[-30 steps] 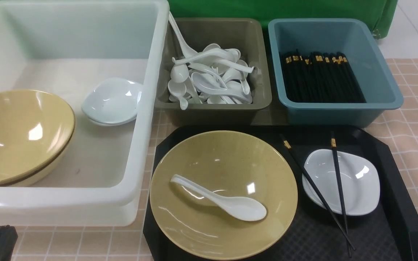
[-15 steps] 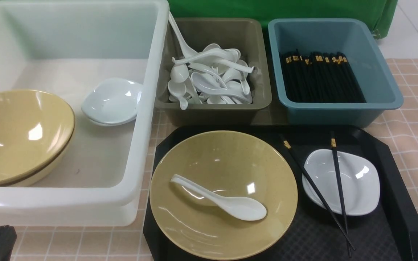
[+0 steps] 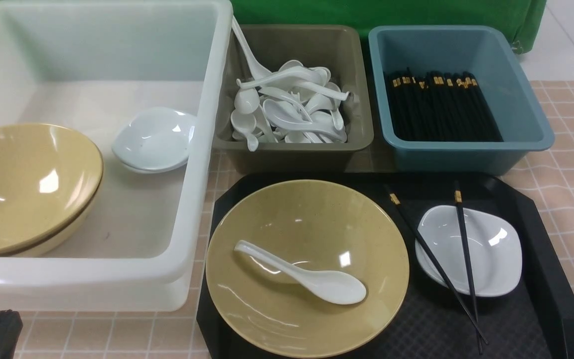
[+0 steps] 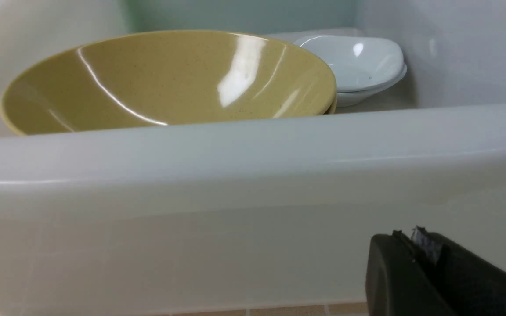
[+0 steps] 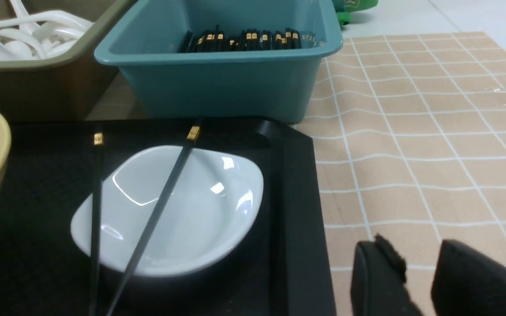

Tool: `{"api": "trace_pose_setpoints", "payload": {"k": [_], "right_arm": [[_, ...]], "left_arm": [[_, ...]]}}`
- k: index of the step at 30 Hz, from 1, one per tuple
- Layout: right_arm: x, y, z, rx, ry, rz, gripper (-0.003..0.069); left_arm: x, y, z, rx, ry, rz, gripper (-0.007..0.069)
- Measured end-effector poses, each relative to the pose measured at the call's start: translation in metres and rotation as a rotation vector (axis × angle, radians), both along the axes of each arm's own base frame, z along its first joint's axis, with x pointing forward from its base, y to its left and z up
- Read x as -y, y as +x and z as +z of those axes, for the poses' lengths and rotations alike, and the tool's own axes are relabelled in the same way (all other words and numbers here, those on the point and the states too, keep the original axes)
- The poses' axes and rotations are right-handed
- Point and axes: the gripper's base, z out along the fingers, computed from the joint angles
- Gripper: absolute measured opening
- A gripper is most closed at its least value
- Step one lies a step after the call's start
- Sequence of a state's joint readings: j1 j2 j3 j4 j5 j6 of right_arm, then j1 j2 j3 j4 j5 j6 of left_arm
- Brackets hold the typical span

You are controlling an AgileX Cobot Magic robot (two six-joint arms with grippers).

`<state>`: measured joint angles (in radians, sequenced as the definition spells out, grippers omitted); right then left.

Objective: On brown table put chopsticks spoon bowls plates into blue grey white boxes.
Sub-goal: 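Grasp the chopsticks with the right gripper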

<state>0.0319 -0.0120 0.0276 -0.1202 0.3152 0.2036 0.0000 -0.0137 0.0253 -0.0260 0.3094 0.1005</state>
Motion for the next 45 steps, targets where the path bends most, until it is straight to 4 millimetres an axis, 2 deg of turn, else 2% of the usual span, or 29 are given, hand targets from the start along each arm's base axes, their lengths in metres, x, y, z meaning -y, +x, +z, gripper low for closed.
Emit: {"api": "trace_pose_setpoints", "payload": {"k": [22,25,27,28,29,30,31,33,36,41,45], "right_arm": [[0.000,0.000,0.000,0.001,0.002,0.000,0.0237],[0.000,0.000,0.000,0.003,0.023,-0.005,0.0237],[0.000,0.000,0.001,0.011,0.111,-0.023,0.0237],[-0.001,0.000,0.002,0.018,0.200,-0.037,0.0237],[-0.002,0.001,0.002,0.027,0.333,-0.058,0.0237],[-0.002,0.001,0.003,0.035,0.421,-0.068,0.0237],[-0.004,0.001,0.005,0.044,0.616,-0.094,0.0237],[-0.005,0.001,0.007,0.062,0.866,-0.126,0.0237],[-0.005,0.002,0.010,0.079,1.031,-0.143,0.0237],[-0.005,0.002,0.008,0.066,1.017,-0.146,0.0237],[-0.005,0.001,0.007,0.055,0.973,-0.143,0.0237]], "left_arm": [[0.000,0.000,0.000,0.005,0.003,0.002,0.0004],[0.003,0.001,0.004,0.038,-0.273,0.021,0.0004],[0.007,0.001,0.008,0.059,-0.596,0.038,0.0004],[0.009,0.001,0.010,0.064,-0.798,0.051,0.0004],[0.011,0.001,0.013,0.061,-1.071,0.067,0.0004],[0.011,0.001,0.014,0.060,-1.176,0.073,0.0004],[0.012,0.001,0.016,0.053,-1.355,0.083,0.0004],[0.012,0.002,0.019,0.048,-1.538,0.091,0.0004],[0.012,0.002,0.020,0.050,-1.624,0.094,0.0004],[0.013,0.002,0.020,0.049,-1.610,0.088,0.0004],[0.017,0.000,0.020,0.014,-1.482,0.045,0.0004]]}}
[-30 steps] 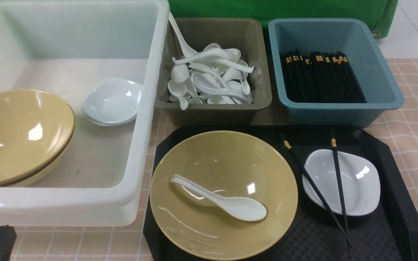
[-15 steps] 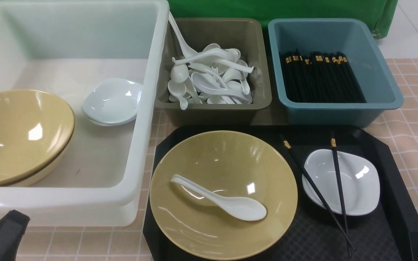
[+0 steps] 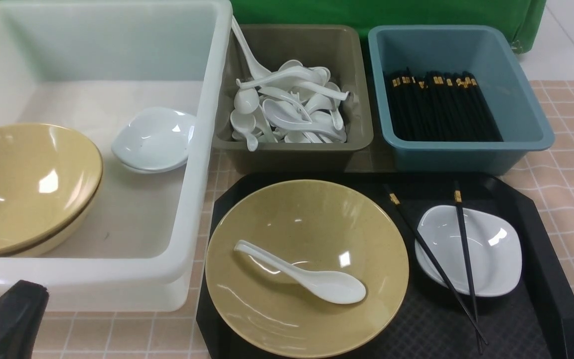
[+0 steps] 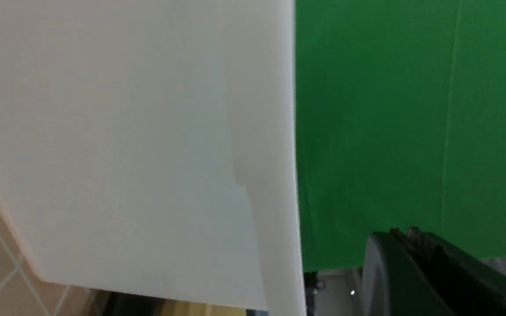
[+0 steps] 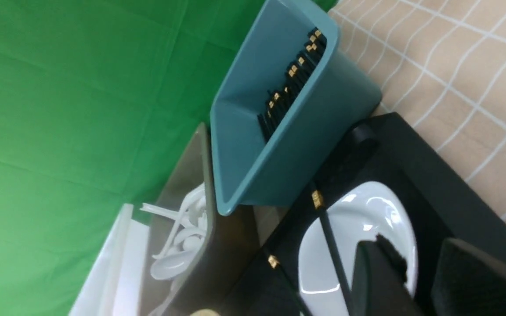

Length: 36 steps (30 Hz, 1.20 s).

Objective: On brown table put chopsticks spoon bowls plates into blue grey white boxes.
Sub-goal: 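Grasp the chopsticks with the right gripper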

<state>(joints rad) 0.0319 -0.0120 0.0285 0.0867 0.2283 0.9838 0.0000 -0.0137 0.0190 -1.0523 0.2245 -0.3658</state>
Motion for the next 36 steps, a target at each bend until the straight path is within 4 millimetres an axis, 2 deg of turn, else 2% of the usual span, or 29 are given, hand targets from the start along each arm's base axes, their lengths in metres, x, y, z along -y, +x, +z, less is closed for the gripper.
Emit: {"api": "trace_pose_setpoints", "payload": {"k": [3,4,7,8,9,10,12,13,14,15,17,19,21,23,27,28,29,30,36], "right_arm": [[0.000,0.000,0.003,0.036,-0.092,0.011,0.0237],[0.000,0.000,0.005,0.042,-0.138,0.021,0.0235],[-0.002,-0.003,0.024,0.043,-0.282,0.074,0.0201],[-0.003,-0.004,0.039,0.048,-0.372,0.104,0.0167],[-0.003,-0.003,0.038,0.036,-0.388,0.113,0.0160],[-0.004,-0.004,0.049,0.039,-0.437,0.136,0.0139],[-0.008,0.004,0.088,-0.013,-0.671,0.258,0.0047],[-0.009,0.004,0.095,-0.003,-0.703,0.267,0.0045],[-0.012,0.011,0.113,-0.055,-0.809,0.348,0.0037],[-0.013,0.013,0.119,-0.070,-0.837,0.370,0.0036],[-0.018,0.031,0.148,-0.192,-0.977,0.517,0.0036],[-0.023,0.047,0.163,-0.297,-1.037,0.623,0.0036],[-0.027,0.066,0.170,-0.382,-1.075,0.706,0.0036],[-0.030,0.079,0.172,-0.444,-1.105,0.775,0.0036],[-0.035,0.105,0.161,-0.544,-1.109,0.873,0.0036],[-0.039,0.116,0.153,-0.581,-1.107,0.914,0.0036],[-0.039,0.117,0.152,-0.586,-1.107,0.919,0.0037],[-0.045,0.126,0.144,-0.613,-1.113,0.965,0.0038],[-0.077,0.151,0.114,-0.649,-1.145,1.118,0.0055]], "left_arm": [[0.005,-0.005,0.023,0.088,0.204,-0.062,0.0004],[0.007,-0.009,0.040,0.156,0.316,-0.071,0.0004],[0.011,-0.019,0.076,0.270,0.572,-0.105,0.0004],[0.012,-0.018,0.086,0.272,0.653,-0.123,0.0004],[0.012,-0.019,0.089,0.280,0.668,-0.119,0.0004],[0.013,-0.015,0.097,0.259,0.744,-0.144,0.0004],[0.014,0.005,0.112,0.136,0.925,-0.242,0.0004],[0.014,0.008,0.114,0.114,0.952,-0.260,0.0004],[0.013,0.021,0.122,0.031,1.045,-0.327,0.0004],[0.013,0.026,0.125,-0.005,1.082,-0.358,0.0004],[0.009,0.048,0.138,-0.161,1.211,-0.492,0.0004],[0.006,0.061,0.146,-0.261,1.277,-0.580,0.0004],[0.006,0.073,0.153,-0.327,1.328,-0.663,0.0004],[0.009,0.084,0.158,-0.350,1.360,-0.729,0.0004],[0.033,0.099,0.161,-0.289,1.413,-0.885,0.0004],[0.048,0.101,0.160,-0.243,1.437,-0.973,0.0004],[0.052,0.101,0.160,-0.229,1.443,-0.992,0.0004],[0.067,0.103,0.157,-0.190,1.474,-1.078,0.0004],[0.115,0.110,0.146,-0.098,1.559,-1.279,0.0004]]}}
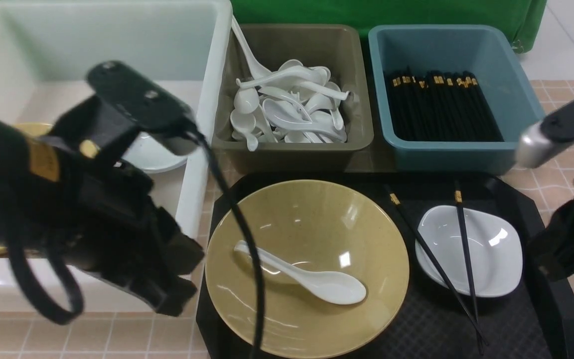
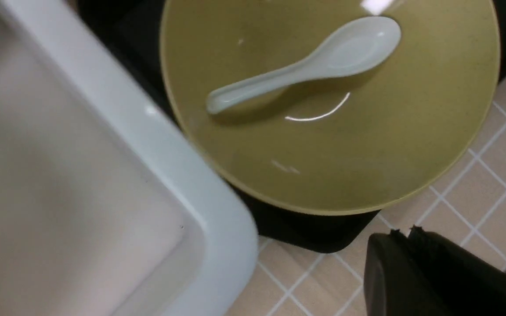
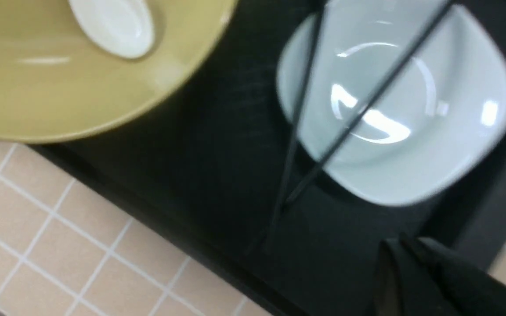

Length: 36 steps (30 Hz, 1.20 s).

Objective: On brown table put chopsticks spoon bowls plates into blue grey white boxes.
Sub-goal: 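Grasp the chopsticks with the right gripper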

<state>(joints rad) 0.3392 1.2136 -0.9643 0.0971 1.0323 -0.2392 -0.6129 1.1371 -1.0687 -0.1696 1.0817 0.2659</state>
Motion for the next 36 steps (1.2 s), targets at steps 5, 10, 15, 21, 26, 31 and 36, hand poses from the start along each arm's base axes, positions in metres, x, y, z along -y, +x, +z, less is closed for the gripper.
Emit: {"api": "trace_pose_setpoints", "payload": {"k": [5,10,15,21,26,31,36], "right_arm": [[-0.016,0.024,-0.017,-0.055,-0.012,-0.015,0.0135],[-0.027,0.057,-0.033,-0.094,-0.016,-0.095,0.0377],[-0.020,0.082,-0.046,-0.114,-0.012,-0.197,0.0533],[-0.004,0.102,-0.073,-0.169,-0.031,-0.279,0.0575],[-0.007,0.110,-0.090,-0.184,-0.032,-0.282,0.0575],[-0.009,0.116,-0.106,-0.211,-0.037,-0.287,0.0548],[-0.011,0.117,-0.109,-0.217,-0.019,-0.297,0.0436]], "left_arm": [[0.026,0.006,-0.009,-0.028,0.036,-0.080,0.0004],[0.033,0.009,-0.018,-0.060,0.064,-0.097,0.0004],[0.032,0.008,-0.018,-0.080,0.079,-0.101,0.0004],[0.032,0.007,-0.018,-0.088,0.086,-0.103,0.0004],[0.033,0.009,-0.017,-0.067,0.070,-0.099,0.0004],[0.033,0.010,-0.016,-0.050,0.068,-0.097,0.0004],[0.033,0.010,-0.016,-0.049,0.070,-0.097,0.0004]]}}
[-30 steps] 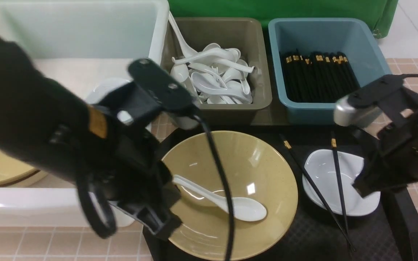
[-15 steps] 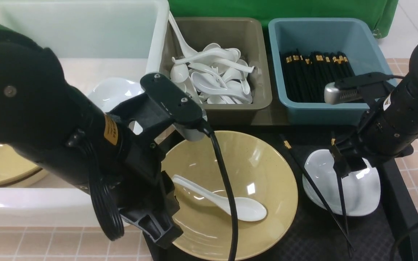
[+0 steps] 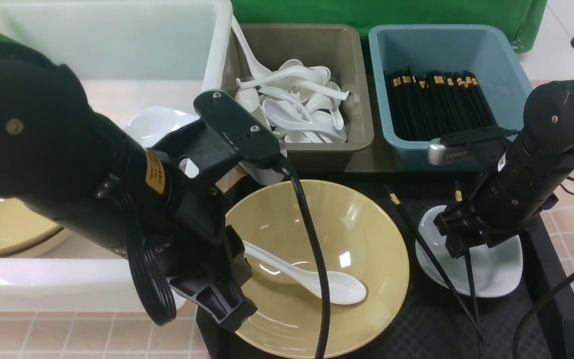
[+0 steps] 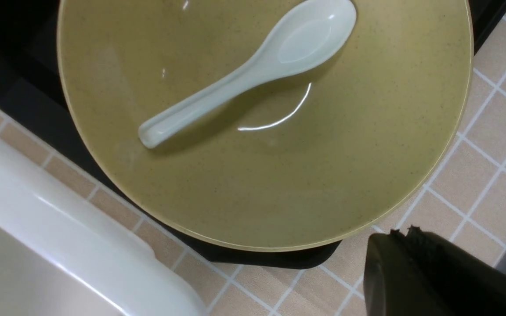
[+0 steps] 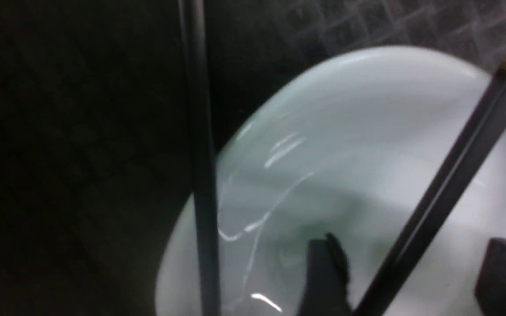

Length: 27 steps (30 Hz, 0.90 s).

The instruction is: On brown table put chopsticks spoon bowls plates into blue grey white boxes.

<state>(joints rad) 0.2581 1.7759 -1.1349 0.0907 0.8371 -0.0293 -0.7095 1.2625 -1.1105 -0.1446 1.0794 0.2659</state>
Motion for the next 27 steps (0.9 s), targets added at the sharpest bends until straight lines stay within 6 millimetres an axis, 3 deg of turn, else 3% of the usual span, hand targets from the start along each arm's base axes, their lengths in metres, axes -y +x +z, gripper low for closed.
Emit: {"api": "trace_pose_setpoints", "payload": {"k": [7,10,17,21,27], "right_arm": [[0.000,0.000,0.000,0.000,0.005,-0.003,0.0167],[0.000,-0.001,0.000,-0.013,0.003,-0.002,0.0091],[0.001,-0.009,0.007,-0.058,-0.011,0.038,0.0089],[0.005,-0.023,0.035,-0.038,-0.011,0.095,0.0089],[0.010,-0.041,0.089,0.165,0.026,0.111,0.0089]], "left_arm": [[0.000,0.000,0.000,0.004,0.005,0.000,0.0004],[0.000,0.000,0.000,0.005,0.006,0.000,0.0004],[0.000,0.000,0.000,0.005,0.006,0.000,0.0004],[0.000,0.000,0.000,0.006,0.005,0.000,0.0004],[0.004,0.007,0.002,0.063,-0.045,0.014,0.0004]]}}
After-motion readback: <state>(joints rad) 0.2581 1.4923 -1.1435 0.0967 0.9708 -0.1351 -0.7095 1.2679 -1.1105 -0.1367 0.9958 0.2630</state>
